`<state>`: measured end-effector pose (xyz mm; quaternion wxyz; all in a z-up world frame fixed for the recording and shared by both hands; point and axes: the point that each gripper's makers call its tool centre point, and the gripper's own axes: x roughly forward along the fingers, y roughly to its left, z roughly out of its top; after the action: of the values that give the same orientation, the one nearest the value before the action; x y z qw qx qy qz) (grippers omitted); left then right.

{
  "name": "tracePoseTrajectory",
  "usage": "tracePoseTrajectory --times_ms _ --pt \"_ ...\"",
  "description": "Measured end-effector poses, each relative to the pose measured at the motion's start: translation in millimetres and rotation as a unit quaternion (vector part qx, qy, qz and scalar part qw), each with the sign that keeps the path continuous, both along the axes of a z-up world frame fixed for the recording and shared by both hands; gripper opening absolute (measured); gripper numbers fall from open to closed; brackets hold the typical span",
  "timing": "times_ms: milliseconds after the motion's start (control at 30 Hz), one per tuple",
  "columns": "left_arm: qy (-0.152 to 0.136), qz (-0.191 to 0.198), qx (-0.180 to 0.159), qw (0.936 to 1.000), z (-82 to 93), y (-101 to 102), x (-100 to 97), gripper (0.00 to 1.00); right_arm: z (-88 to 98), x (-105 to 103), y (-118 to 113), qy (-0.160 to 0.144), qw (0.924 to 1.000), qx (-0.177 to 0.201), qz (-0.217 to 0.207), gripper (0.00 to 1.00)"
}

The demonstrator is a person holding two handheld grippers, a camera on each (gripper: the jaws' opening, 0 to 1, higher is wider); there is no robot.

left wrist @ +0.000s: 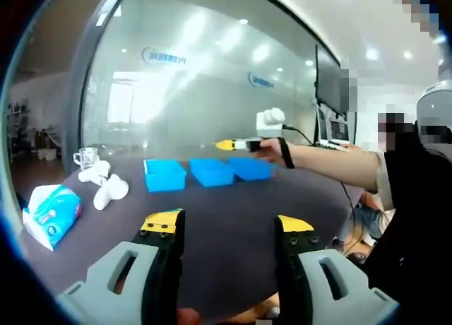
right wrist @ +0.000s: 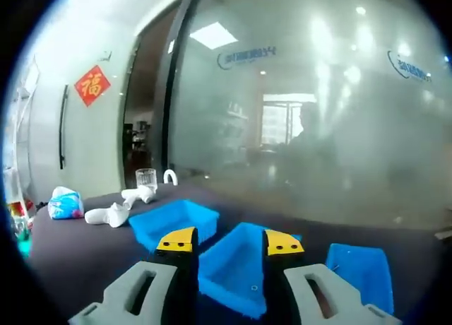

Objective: Sort the screws, nuts, and washers into the corresponding bins

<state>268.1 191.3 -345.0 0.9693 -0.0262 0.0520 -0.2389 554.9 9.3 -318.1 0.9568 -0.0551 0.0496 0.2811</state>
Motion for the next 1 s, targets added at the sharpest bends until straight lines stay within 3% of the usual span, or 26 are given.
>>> tracePoseTrajectory --times_ms 167,200,300,533,700,800,1000 --pt "-0.004 0.02 0.005 0.9998 -0.3 10.0 7.7 0.49 7.6 -53.8 -18.0 0.0 0.9988 0.043 0.023 0.34" --pt "-0.004 0.028 0.013 0.9995 -1.6 12.3 9.9 0.49 9.2 -70.3 -24.6 0.003 0.9974 0.066 0.028 0.34" --pt "-0.002 0.037 0.032 0.9988 -5.3 12.8 14.4 0.5 6.8 -105.1 -43.9 -0.005 0.9978 0.058 0.032 0.35" --pt "-0.012 0.03 0.018 0.9993 3.8 13.5 14.1 0.5 10.1 -179.9 -103.8 -0.03 0.9968 0.072 0.013 0.37" --pt "-0.015 0.04 0.016 0.999 10.1 18.3 11.8 0.5 4.5 -213.8 -153.4 -0.033 0.9964 0.07 -0.032 0.4" --pt "-0.016 0.04 0.023 0.9988 10.4 19.6 9.9 0.5 0.9 -226.7 -179.7 -0.043 0.9958 0.05 -0.063 0.42" --pt "-0.022 0.042 0.023 0.9986 15.4 21.1 5.3 0.51 -4.7 -247.0 -210.6 -0.039 0.9936 0.051 -0.093 0.44"
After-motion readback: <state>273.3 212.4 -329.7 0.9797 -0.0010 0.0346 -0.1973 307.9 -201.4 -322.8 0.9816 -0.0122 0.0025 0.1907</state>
